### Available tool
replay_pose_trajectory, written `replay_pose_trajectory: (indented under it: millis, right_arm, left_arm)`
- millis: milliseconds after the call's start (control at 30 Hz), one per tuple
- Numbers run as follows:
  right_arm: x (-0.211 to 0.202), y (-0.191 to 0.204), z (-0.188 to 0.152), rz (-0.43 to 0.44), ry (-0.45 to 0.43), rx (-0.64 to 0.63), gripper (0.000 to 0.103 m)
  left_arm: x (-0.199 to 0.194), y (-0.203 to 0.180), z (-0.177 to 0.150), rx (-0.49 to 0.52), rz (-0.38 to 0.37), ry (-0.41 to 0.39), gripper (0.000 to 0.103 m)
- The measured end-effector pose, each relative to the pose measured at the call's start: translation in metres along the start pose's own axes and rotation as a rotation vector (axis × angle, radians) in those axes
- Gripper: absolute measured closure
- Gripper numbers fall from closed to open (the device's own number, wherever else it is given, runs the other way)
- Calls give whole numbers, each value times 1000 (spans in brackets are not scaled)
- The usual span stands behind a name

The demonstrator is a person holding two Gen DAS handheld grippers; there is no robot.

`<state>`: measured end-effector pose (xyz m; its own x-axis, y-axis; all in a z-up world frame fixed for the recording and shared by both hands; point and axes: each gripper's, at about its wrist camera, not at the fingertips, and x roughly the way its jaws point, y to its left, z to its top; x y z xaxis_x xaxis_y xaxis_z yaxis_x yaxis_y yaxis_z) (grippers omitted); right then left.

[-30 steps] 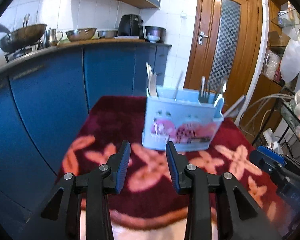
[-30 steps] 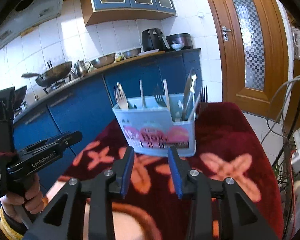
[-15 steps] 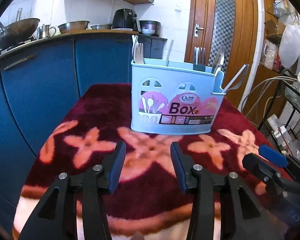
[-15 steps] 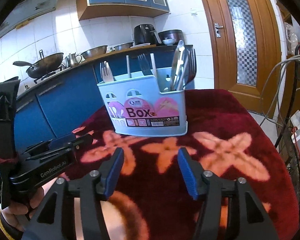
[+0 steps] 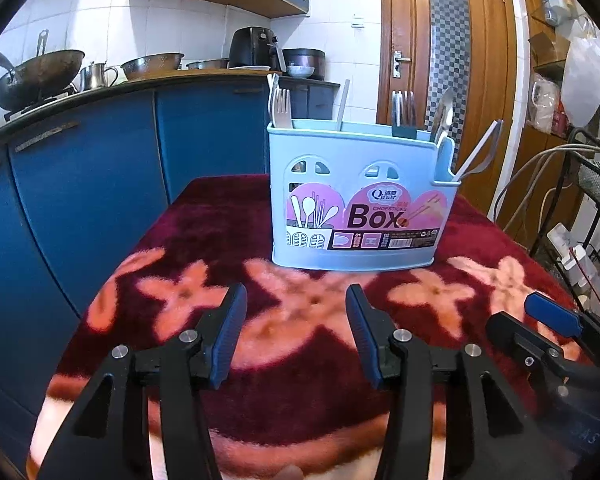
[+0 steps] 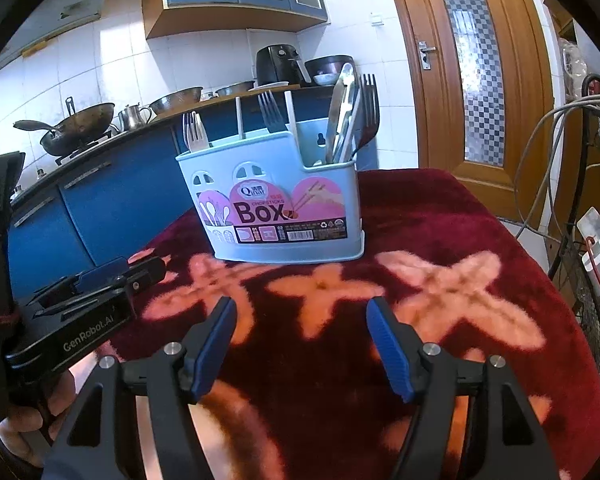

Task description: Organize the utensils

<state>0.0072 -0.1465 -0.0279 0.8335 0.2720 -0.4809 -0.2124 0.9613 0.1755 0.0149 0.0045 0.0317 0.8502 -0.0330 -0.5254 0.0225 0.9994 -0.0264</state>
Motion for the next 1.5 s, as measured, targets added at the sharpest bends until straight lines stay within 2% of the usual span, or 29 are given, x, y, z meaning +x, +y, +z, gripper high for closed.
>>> replay_pose_trajectory:
  millis: [1500]
  right_arm:
    - [-1, -1, 1, 0, 2, 5, 33]
  left_arm:
    - [0, 1, 0, -3, 1, -5, 50]
